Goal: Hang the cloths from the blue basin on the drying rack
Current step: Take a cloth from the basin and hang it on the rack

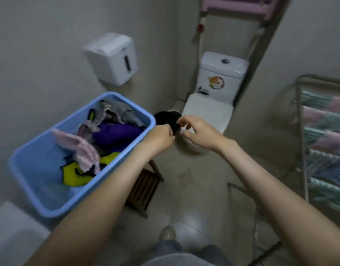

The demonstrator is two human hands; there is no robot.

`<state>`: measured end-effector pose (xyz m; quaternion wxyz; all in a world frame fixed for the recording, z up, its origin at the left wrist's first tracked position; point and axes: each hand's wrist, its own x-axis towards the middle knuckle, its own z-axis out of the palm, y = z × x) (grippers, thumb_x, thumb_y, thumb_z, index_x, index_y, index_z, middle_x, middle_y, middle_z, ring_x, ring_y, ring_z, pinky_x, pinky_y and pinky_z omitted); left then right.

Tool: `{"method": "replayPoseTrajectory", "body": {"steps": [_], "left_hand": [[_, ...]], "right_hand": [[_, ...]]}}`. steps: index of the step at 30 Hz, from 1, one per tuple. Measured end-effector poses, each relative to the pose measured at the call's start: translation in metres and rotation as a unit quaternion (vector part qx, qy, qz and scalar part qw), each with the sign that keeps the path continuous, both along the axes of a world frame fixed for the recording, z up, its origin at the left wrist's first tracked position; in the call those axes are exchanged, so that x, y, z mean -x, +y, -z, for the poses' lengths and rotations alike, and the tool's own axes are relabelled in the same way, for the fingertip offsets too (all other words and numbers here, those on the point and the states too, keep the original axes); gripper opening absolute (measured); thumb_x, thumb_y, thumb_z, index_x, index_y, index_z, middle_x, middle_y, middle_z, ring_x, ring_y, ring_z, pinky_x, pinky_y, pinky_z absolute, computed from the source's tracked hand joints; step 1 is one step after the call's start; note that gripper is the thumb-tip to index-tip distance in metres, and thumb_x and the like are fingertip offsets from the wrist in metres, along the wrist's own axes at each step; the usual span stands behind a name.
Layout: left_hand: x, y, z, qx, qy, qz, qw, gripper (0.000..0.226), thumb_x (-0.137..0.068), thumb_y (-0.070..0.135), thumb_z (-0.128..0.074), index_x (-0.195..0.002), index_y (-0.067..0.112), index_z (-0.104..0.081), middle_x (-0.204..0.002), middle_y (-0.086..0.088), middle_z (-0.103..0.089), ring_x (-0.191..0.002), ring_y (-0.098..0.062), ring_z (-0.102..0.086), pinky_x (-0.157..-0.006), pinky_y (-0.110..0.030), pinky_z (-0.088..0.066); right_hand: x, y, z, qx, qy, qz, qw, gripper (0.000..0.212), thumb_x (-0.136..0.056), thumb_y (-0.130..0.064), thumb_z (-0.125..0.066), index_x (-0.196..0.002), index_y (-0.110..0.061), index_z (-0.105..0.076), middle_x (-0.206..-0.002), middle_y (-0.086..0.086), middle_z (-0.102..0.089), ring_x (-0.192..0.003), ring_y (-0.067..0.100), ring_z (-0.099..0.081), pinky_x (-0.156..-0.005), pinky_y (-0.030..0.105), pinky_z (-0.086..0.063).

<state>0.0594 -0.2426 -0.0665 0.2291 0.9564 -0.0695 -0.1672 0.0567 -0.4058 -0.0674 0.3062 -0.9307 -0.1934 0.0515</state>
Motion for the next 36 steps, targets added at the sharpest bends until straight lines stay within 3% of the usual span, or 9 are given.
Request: {"method": "replayPoseTrajectory", "body": {"steps": [4, 9, 15, 20, 23, 27, 30, 33, 36], "left_hand": [[0.003, 0.087, 0.0, 0.0, 0.011, -0.093, 0.996, 0.02, -0.094, 0.021, -0.05, -0.104, 0.009, -0.063, -0.105, -0.011, -0.067, -0.102, -0.026, -0.059, -0.079, -0.03, -0.042], [0.023, 0.166, 0.004, 0.021, 0.016, -0.215, 0.976, 0.01, -0.095, 0.021, -0.047, -0.092, 0.022, -0.057, -0.092, -0.006, -0.072, -0.066, -0.011, -0.059, -0.067, -0.024, -0.04], [0.051, 0.216, 0.005, 0.042, 0.013, -0.372, 0.927, 0.026, -0.096, 0.013, -0.044, -0.116, 0.014, -0.06, -0.11, -0.011, -0.066, -0.102, -0.026, -0.062, -0.081, -0.026, -0.044], [0.059, 0.225, 0.008, 0.092, 0.012, -0.427, 0.899, 0.038, -0.095, 0.007, -0.042, -0.13, 0.015, -0.05, -0.117, -0.011, -0.06, -0.106, -0.028, -0.059, -0.082, -0.024, -0.041], [0.058, 0.228, 0.019, 0.203, 0.035, -0.498, 0.842, 0.022, -0.097, 0.008, -0.039, -0.115, 0.015, -0.05, -0.095, -0.007, -0.057, -0.081, -0.02, -0.058, -0.07, -0.028, -0.048], [0.05, 0.23, 0.032, 0.278, 0.058, -0.562, 0.777, 0.036, -0.09, 0.007, -0.059, -0.123, -0.002, -0.048, -0.096, -0.011, -0.057, -0.084, -0.023, -0.06, -0.08, -0.035, -0.052], [0.046, 0.221, 0.027, 0.325, 0.109, -0.583, 0.737, 0.02, -0.086, 0.007, -0.067, -0.102, 0.004, -0.056, -0.082, -0.009, -0.063, -0.063, -0.012, -0.056, -0.066, -0.023, -0.053], [0.042, 0.219, 0.022, 0.246, 0.144, -0.573, 0.769, 0.027, -0.082, 0.005, -0.07, -0.068, 0.01, -0.047, -0.044, -0.001, -0.06, -0.052, -0.012, -0.057, -0.054, -0.019, -0.049], [0.038, 0.225, 0.02, 0.184, 0.101, -0.594, 0.777, 0.01, -0.087, 0.012, -0.061, -0.088, 0.002, -0.061, -0.096, -0.014, -0.07, -0.093, -0.024, -0.067, -0.083, -0.029, -0.053]], "right_hand": [[-0.03, 0.09, 0.006, -0.007, 0.022, -0.089, 0.996, 0.033, -0.088, -0.013, -0.06, -0.121, -0.011, -0.056, -0.113, 0.007, -0.061, -0.104, 0.021, -0.055, -0.089, 0.029, -0.042], [-0.043, 0.18, 0.009, 0.004, 0.064, -0.239, 0.969, 0.036, -0.091, -0.014, -0.058, -0.126, -0.012, -0.051, -0.114, 0.006, -0.058, -0.099, 0.014, -0.052, -0.08, 0.019, -0.037], [-0.043, 0.26, 0.013, 0.018, 0.115, -0.269, 0.956, 0.041, -0.089, -0.02, -0.061, -0.124, -0.007, -0.044, -0.129, 0.014, -0.055, -0.114, 0.027, -0.053, -0.086, 0.028, -0.041], [-0.045, 0.291, 0.025, 0.082, 0.085, -0.281, 0.953, 0.019, -0.088, -0.019, -0.056, -0.096, -0.004, -0.063, -0.103, 0.019, -0.064, -0.1, 0.033, -0.059, -0.077, 0.032, -0.045], [-0.044, 0.296, 0.027, 0.093, 0.084, -0.291, 0.949, 0.021, -0.088, -0.018, -0.054, -0.088, -0.002, -0.068, -0.097, 0.017, -0.067, -0.094, 0.031, -0.061, -0.076, 0.034, -0.049], [-0.045, 0.294, 0.029, 0.114, 0.095, -0.304, 0.941, 0.015, -0.085, -0.018, -0.057, -0.076, -0.008, -0.063, -0.091, 0.017, -0.064, -0.092, 0.03, -0.059, -0.07, 0.028, -0.043], [-0.046, 0.291, 0.029, 0.117, 0.105, -0.317, 0.935, 0.022, -0.084, -0.023, -0.063, -0.065, -0.014, -0.053, -0.082, 0.01, -0.057, -0.086, 0.025, -0.053, -0.071, 0.028, -0.042], [-0.047, 0.288, 0.024, 0.107, 0.117, -0.319, 0.934, 0.015, -0.086, -0.02, -0.061, -0.076, -0.01, -0.058, -0.089, 0.01, -0.055, -0.088, 0.024, -0.051, -0.076, 0.032, -0.044], [-0.048, 0.285, 0.022, 0.093, 0.124, -0.314, 0.937, 0.023, -0.087, -0.016, -0.061, -0.105, -0.003, -0.061, -0.102, 0.01, -0.053, -0.097, 0.024, -0.05, -0.085, 0.032, -0.045]]}}
